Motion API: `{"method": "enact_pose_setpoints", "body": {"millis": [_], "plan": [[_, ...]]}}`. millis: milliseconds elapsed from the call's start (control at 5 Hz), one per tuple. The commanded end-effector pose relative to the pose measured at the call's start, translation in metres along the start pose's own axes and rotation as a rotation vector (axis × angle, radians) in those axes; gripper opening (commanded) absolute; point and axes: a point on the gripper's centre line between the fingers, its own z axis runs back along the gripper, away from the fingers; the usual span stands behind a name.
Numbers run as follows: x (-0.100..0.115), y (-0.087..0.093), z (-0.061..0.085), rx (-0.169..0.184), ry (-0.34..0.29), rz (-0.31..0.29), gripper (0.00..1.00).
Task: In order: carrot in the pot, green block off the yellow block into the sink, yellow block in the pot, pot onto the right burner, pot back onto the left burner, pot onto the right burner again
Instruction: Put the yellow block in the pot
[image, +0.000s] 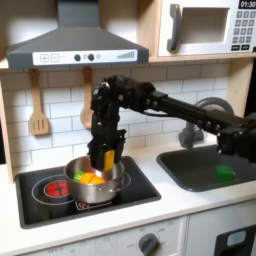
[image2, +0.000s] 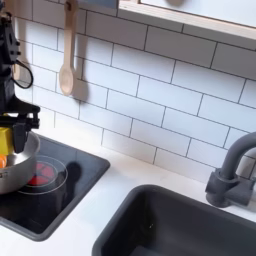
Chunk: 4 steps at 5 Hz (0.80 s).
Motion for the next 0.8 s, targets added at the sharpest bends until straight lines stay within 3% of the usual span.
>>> {"method": "enact_pose_setpoints", "body": {"millis": [0, 200, 400, 600], "plan": [[0.0075, 0.0165, -0.0164, 0.019, 0.024, 0.043, 0.0], [0.006, 0.0163, -0.0221, 0.022, 0.037, 0.05, 0.0], [0.0045, 0.0125, -0.0203, 0.014, 0.038, 0.033, 1.0], [0.004, 0.0113, -0.0182, 0.027, 0.027, 0.032, 1.0]]}}
